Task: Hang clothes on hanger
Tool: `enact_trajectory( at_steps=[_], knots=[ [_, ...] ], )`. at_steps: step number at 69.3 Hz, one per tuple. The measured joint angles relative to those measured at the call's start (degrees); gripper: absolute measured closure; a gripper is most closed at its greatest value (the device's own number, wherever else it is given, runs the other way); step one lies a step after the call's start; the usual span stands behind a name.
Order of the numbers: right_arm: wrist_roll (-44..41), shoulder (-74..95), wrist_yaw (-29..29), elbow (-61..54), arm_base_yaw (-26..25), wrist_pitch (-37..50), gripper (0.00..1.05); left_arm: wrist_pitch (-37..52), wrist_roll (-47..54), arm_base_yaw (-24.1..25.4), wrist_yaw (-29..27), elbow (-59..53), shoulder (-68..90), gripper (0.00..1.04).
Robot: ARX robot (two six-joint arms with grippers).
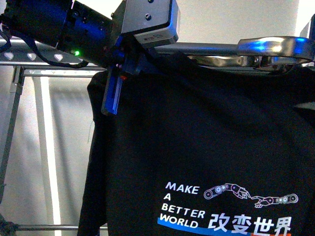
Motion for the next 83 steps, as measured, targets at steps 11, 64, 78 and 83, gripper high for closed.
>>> enact_trajectory(
  at_steps=[11,64,78,83],
  knots=[
    [1.88,4.48,1.44,4.63,0.87,-0.28,0.15,0.0,0.0,0.0,-0.11,0.0,0.0,1.01],
    [3.56,1.51,-5.92,0.92,-1.75,-8.98,0.95,0.5,0.07,0.02,0.52,0.02,-0.42,0.45],
    [2.91,-1.95,-8.15,-1.01,-4.42,-11.98,0.95,0.5,-0.11,0.02,0.0,0.02,-0.42,0.19],
    [2.49,-2.45,-8.76,-1.7,-5.44,-13.49,0.95,0.5,-0.22,0.02,-0.35,0.02,-0.42,0.1]
  ],
)
